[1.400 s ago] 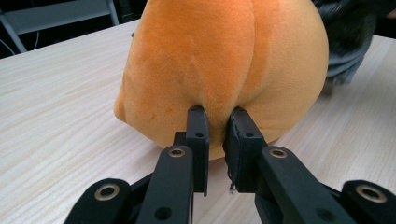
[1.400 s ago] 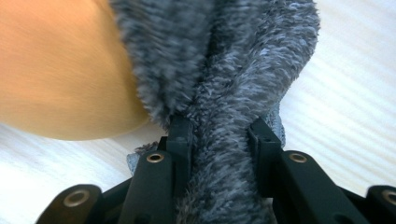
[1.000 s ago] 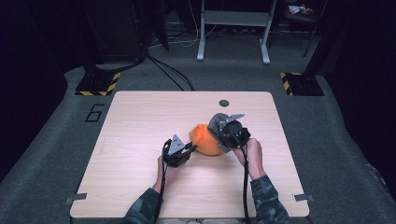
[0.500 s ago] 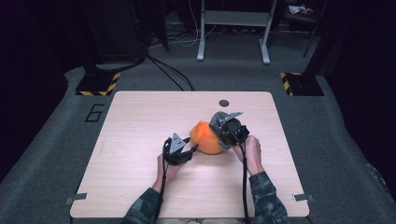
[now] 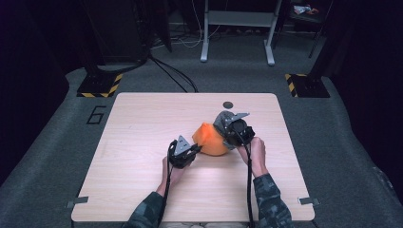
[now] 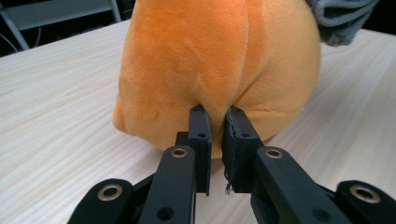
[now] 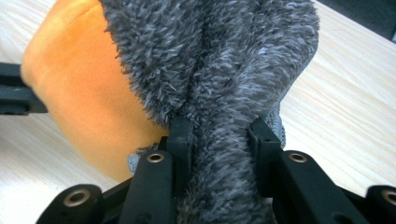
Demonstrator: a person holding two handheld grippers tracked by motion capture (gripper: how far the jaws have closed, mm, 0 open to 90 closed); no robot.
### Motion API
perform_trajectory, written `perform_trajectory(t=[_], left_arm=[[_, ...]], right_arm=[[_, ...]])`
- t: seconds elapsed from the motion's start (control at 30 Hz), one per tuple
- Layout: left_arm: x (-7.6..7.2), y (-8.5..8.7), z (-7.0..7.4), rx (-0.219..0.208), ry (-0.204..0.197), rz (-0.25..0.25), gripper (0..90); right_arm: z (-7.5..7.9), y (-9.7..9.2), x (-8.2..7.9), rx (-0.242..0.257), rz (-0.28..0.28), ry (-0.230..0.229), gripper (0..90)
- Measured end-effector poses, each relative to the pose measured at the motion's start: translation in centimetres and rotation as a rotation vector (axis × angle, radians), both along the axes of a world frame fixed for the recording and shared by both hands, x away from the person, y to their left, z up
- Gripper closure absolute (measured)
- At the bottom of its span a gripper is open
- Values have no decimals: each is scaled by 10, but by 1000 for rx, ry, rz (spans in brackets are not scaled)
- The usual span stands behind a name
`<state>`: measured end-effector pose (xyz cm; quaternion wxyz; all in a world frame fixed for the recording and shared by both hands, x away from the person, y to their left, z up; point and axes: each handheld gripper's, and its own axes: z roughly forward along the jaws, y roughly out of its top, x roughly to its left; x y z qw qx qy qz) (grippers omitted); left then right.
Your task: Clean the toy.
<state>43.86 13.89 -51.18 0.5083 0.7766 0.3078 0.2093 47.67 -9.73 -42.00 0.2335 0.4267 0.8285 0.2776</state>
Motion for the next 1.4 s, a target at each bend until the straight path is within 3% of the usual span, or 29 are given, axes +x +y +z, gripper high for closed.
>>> perform_trajectory(t=[0.13,0.2,0.33,0.47,0.53,0.63,0.97,1.4], left_arm=[[-6,1,4,-57,30,-15,833],[-8,2,5,-89,33,-19,833],[-7,3,4,-95,29,-18,831],[-6,4,2,-67,20,-19,828],[-4,5,0,-63,23,-16,827],[-3,6,-1,-52,21,-15,828],[-2,6,-3,-54,22,-14,827],[-2,6,-5,-53,10,-11,820]], right_arm=[[5,-4,-3,16,-11,-10,675],[11,-4,-8,30,9,-28,675],[23,9,-18,15,67,-55,674],[23,31,-20,-53,126,-59,673],[19,40,-19,-86,122,-56,672],[16,42,-16,-96,119,-47,671],[8,22,-10,-67,91,-12,667],[-22,-10,0,-45,2,68,669]])
